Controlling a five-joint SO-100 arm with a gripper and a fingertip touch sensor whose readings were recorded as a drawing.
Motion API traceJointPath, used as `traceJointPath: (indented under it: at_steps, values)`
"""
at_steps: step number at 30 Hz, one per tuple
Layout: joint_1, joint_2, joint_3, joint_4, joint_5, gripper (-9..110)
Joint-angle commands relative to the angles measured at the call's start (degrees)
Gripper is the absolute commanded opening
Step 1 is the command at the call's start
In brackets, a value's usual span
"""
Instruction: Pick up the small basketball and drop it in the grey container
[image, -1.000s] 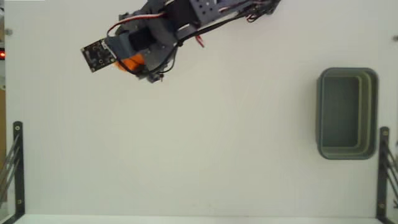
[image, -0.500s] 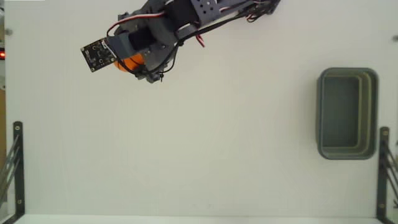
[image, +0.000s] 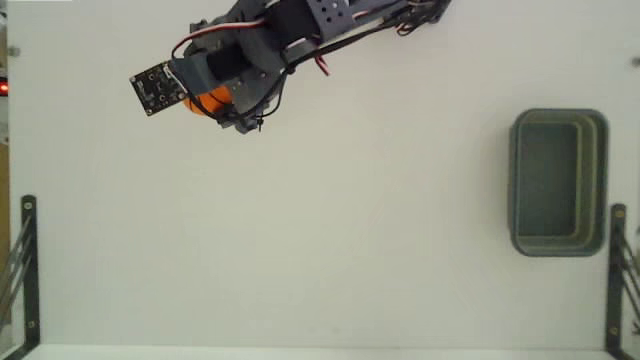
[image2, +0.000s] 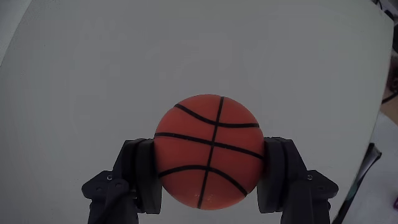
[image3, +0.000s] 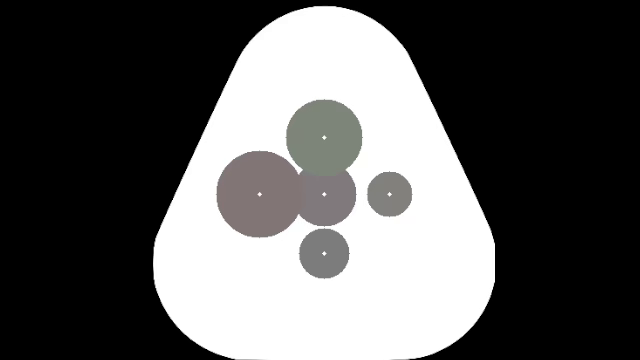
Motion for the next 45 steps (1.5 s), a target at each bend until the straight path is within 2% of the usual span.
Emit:
traceJointPath:
  at_steps: [1, 18, 45]
  values:
    - [-2.0, 1.0, -2.8, 1.0, 0.2, 86]
    - [-20.1, -1.5, -6.0, 1.7, 0.2, 86]
    - [-63.5, -7.5, -13.8, 3.5, 0.2, 86]
